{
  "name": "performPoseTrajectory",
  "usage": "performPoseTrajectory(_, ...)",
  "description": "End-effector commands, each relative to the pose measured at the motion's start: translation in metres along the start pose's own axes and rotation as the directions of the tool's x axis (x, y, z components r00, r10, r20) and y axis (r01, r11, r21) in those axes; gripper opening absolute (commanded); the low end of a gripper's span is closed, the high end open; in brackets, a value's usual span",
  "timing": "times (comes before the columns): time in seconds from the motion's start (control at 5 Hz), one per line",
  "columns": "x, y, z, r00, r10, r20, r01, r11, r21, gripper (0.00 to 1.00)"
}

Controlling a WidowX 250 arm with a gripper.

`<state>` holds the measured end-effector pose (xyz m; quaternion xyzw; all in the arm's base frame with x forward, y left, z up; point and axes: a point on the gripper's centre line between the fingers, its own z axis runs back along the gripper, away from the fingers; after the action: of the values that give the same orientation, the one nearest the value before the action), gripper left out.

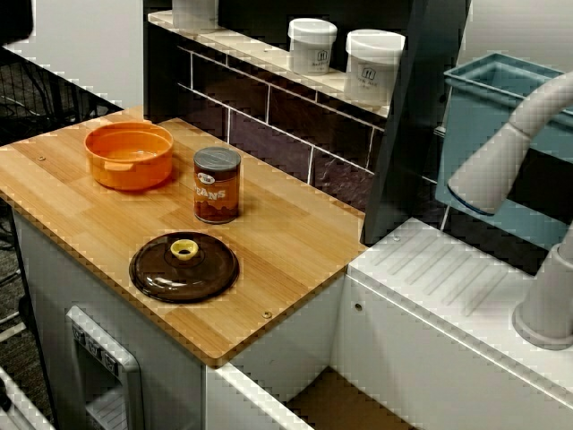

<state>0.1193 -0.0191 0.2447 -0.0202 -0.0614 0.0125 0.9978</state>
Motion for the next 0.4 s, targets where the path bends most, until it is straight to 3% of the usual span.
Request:
performPoseTrajectory(0.0, 0.0, 0.0, 0.0, 1.0, 0.0, 0.0, 0.0, 1.0, 0.0, 1.0)
performPoseTrajectory(0.2, 0.006, 0.022, -0.013, 0.998, 0.056, 0.007, -0.056, 0.998, 0.014, 1.0)
